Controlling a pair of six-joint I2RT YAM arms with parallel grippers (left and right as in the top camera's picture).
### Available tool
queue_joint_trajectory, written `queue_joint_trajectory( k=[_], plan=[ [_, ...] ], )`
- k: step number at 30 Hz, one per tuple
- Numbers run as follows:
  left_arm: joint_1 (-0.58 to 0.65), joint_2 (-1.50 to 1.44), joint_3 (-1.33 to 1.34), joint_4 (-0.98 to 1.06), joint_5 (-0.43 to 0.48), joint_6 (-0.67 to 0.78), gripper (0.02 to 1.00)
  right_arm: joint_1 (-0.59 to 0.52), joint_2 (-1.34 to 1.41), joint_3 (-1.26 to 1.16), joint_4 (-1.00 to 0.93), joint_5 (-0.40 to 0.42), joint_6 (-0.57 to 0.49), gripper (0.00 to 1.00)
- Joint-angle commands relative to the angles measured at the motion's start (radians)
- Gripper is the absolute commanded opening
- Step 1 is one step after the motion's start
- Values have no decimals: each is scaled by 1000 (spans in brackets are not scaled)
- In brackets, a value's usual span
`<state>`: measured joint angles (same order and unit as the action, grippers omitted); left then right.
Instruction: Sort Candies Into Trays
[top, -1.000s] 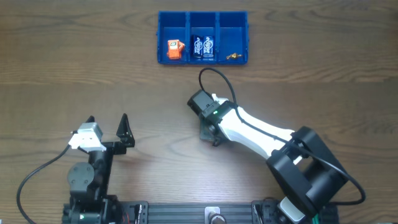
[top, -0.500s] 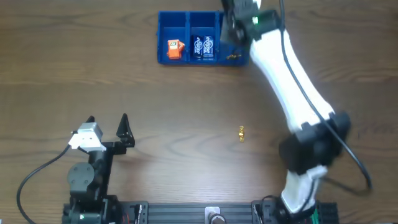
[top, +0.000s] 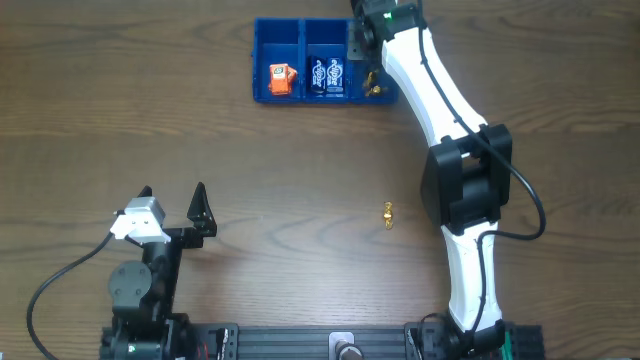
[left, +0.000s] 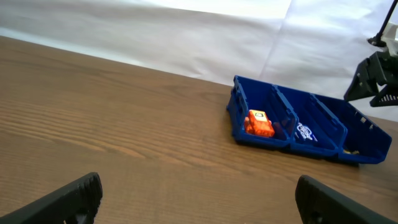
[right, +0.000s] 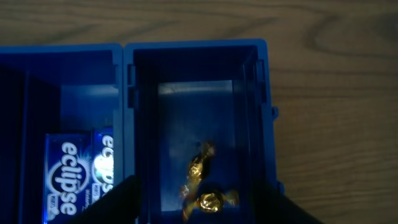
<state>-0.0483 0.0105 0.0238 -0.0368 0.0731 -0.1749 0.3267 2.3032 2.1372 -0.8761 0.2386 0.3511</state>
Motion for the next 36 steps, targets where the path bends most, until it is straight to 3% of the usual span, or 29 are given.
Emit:
queue_joint_trajectory(
  k=[1,7,13,21,25,36],
  plan=[
    [4,-6,-19,-34,16,14,998,-1,-21,24,-49,-3,-23,663],
    [4,-6,-19,-34,16,14,998,26,-212,-85,-172,-4,-19,733],
    [4,-6,-19,-34,16,14,998,90,-547,-557,-139,-13,58,755],
    [4,-6,-19,-34,16,14,998,125,-667,-1134,-2,-224,151,759],
    [4,-6,-19,-34,16,14,998,127,-667,-1244,89,-286,151,752],
    [4,-6,-19,-34,16,14,996,167,-600,-1257,140,-251,199,709]
  ],
)
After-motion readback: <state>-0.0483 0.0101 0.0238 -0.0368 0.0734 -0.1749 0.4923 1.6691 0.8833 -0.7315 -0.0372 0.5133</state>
